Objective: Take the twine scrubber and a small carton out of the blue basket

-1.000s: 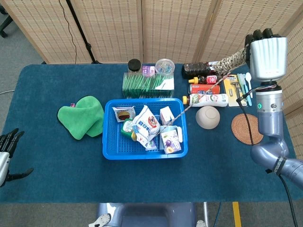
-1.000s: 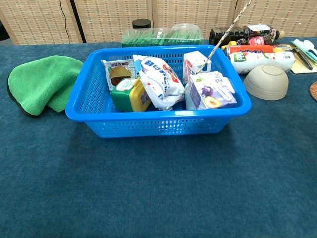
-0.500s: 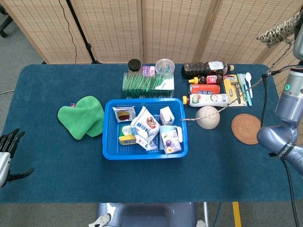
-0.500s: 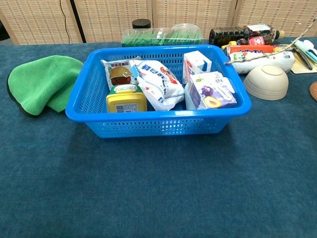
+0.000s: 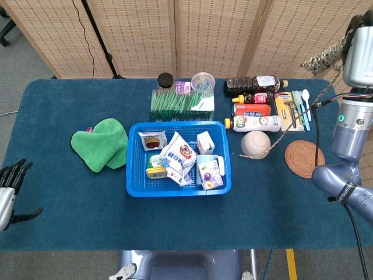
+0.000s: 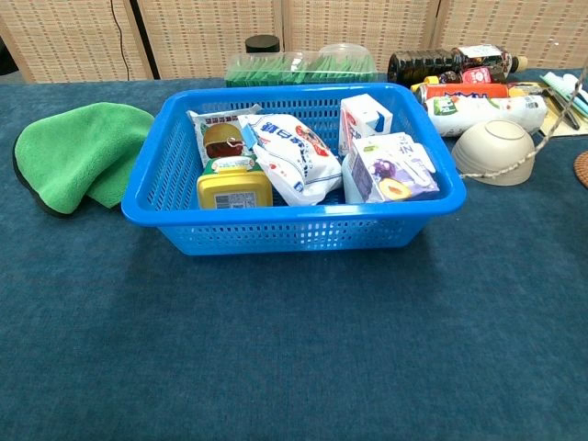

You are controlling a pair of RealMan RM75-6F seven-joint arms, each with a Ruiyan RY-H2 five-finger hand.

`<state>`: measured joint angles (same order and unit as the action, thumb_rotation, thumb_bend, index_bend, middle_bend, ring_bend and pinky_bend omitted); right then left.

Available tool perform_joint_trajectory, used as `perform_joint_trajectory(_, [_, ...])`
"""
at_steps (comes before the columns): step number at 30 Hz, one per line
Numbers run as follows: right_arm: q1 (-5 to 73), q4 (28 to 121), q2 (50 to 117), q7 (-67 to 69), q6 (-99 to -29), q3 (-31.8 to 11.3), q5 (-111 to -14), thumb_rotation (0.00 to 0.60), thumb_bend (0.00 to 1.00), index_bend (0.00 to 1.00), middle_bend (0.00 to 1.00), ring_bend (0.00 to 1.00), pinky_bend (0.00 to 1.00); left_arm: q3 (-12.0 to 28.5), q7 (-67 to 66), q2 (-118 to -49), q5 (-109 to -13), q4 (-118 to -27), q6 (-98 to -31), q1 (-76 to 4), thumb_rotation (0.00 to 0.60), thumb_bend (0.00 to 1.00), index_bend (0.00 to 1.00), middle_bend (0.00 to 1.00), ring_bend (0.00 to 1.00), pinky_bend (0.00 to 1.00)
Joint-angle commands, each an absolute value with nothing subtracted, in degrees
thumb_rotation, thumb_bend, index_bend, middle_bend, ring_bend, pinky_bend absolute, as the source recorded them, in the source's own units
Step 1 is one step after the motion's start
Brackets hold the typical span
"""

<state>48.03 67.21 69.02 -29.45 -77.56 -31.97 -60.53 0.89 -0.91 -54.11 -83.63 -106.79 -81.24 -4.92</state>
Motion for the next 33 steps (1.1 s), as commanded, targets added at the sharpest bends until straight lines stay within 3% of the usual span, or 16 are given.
perform_joint_trajectory(1, [46.6,70.6,70.1,-27.0,-75.7,-29.9,-60.2,0.600,0.72,0.63,0.55,0.49,0.72,0.9,-1.1,-54.1,-83.6,-106.8,-81.2,-5.0,0.600,0.00,0.00,0.00,0.00,0.00])
perform_joint_trajectory(11, [43.2,77.1,73.8,-22.8,-70.9,-22.7,-60.6,0.600,0.73,0.61,0.53,0.48,0.71,0.8,-1.6,-54.2,-83.4,-107.0,-80.9,-5.1,0.600,0.00,0.00,0.00,0.00,0.00])
perform_joint_trajectory(13, [42.7,77.7,74.3,-22.5,-69.8,-21.3,-60.8,0.600,0.72,0.58,0.49,0.44,0.67,0.8,-1.6,-54.3,-83.4,-107.0,-80.8,-5.1,0.600,0.00,0.00,0.00,0.00,0.00])
perform_joint_trajectory(15, [42.2,78.3,74.5,-21.1,-68.6,-20.2,-61.5,0.600,0.64,0.47,0.38,0.34,0.51,0.8,-1.7,-54.3,-83.3,-107.0,-80.8,-5.1,0.600,0.00,0.00,0.00,0.00,0.00])
perform_joint_trajectory(17, [41.8,78.8,74.1,-19.1,-67.0,-19.1,-62.4,0.600,0.41,0.26,0.17,0.14,0.29,0.8,-1.7,-54.3,-83.3,-107.0,-80.9,-5.1,0.600,0.00,0.00,0.00,0.00,0.00])
perform_joint_trajectory(19, [41.3,79.9,73.2,-18.7,-64.8,-18.2,-61.7,0.600,0.21,0.12,0.04,0.03,0.18,0.9,-1.7,-54.3,-83.2,-107.0,-80.9,-5.1,0.600,0.00,0.00,0.00,0.00,0.00])
perform_joint_trajectory(20, [41.2,80.5,72.8,-19.0,-64.2,-18.1,-61.0,0.600,0.11,0.07,0.01,0.00,0.14,0.8,-1.8,-54.3,-83.2,-107.0,-80.8,-5.2,0.600,0.00,0.00,0.00,0.00,0.00])
perform_joint_trajectory(22, [41.0,81.5,72.2,-19.6,-63.4,-18.0,-59.9,0.600,0.02,0.01,0.00,0.00,0.09,0.8,-1.8,-54.3,-83.3,-107.0,-80.7,-5.2,0.600,0.00,0.00,0.00,0.00,0.00])
perform_joint_trajectory(26, [40.4,83.2,71.4,-20.5,-63.2,-18.2,-57.7,0.600,0.00,0.00,0.00,0.00,0.01,0.7,-1.9,-54.3,-83.3,-107.0,-80.7,-5.2,0.600,0.00,0.00,0.00,0.00,0.00])
perform_joint_trajectory(33, [38.5,89.2,68.2,-16.6,-65.7,-19.8,-59.0,0.600,0.00,0.00,0.00,0.00,0.00,0.7,-1.8,-54.1,-83.4,-107.1,-80.7,-5.2,0.600,0.00,0.00,0.00,0.00,0.00])
